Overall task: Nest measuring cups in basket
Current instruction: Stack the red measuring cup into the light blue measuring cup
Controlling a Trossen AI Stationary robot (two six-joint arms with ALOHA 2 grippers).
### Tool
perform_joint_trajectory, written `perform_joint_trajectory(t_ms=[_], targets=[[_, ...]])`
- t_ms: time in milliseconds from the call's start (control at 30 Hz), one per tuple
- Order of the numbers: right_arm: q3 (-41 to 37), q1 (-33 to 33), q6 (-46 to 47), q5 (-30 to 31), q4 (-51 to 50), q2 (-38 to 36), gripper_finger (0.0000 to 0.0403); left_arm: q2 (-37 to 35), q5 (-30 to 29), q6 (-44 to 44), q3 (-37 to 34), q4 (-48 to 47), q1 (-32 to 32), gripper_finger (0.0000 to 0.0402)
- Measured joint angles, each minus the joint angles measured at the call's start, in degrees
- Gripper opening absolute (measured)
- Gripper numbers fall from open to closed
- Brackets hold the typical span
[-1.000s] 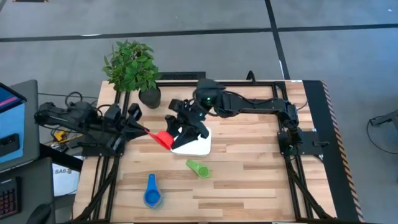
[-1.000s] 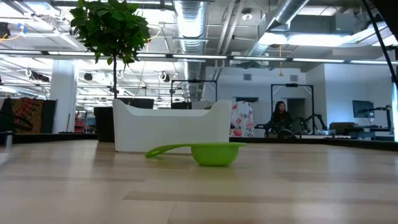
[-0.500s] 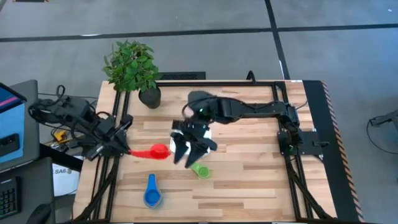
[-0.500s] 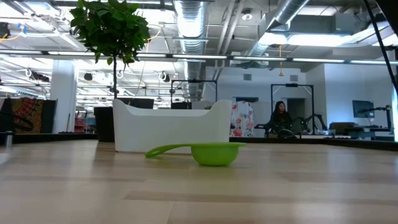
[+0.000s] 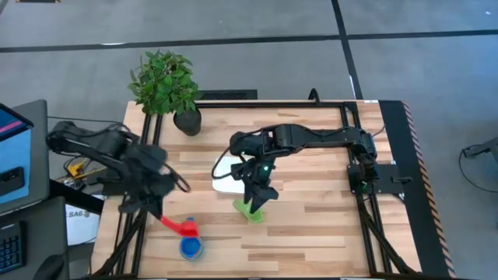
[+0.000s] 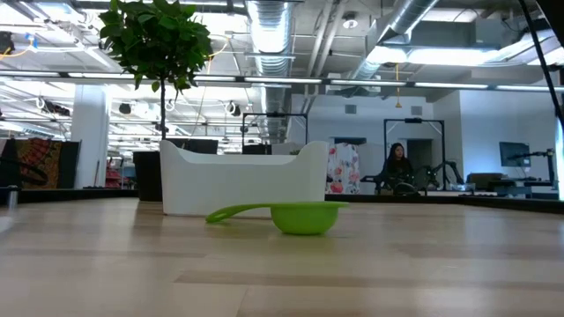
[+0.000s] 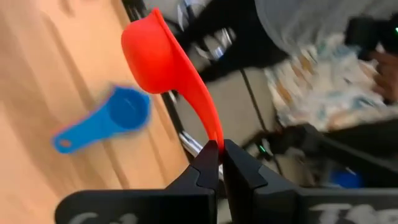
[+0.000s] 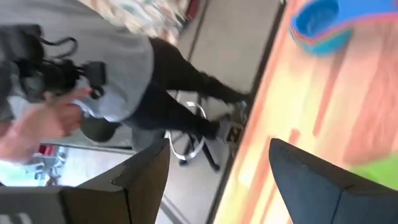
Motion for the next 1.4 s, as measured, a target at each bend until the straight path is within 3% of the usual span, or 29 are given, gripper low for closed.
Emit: perform_joint_trajectory(t_ms=[400, 767, 1033, 1400], targets=[[-0.02, 4.61, -4.24, 4.65, -6.96, -2.4, 0.0296, 18.66, 13.01, 5.98, 0.0, -1.35, -0.72, 0.0], [-0.07, 9.43, -4.99, 9.68, -10.02, -4.45, 0.0281, 31.16, 15.35, 16.95, 0.0, -6.27, 2.39, 0.0], [-0.07, 12.61, -1.11, 10.67, -9.86, -4.55, 0.0281, 36.11, 20.87, 20.1, 0.0, -7.5, 5.24, 0.0], [-0.07, 16.29, 3.21, 15.53, -6.44, -4.53, 0.0281, 36.12, 24.86, 26.9, 0.0, -11.23, 7.96, 0.0]])
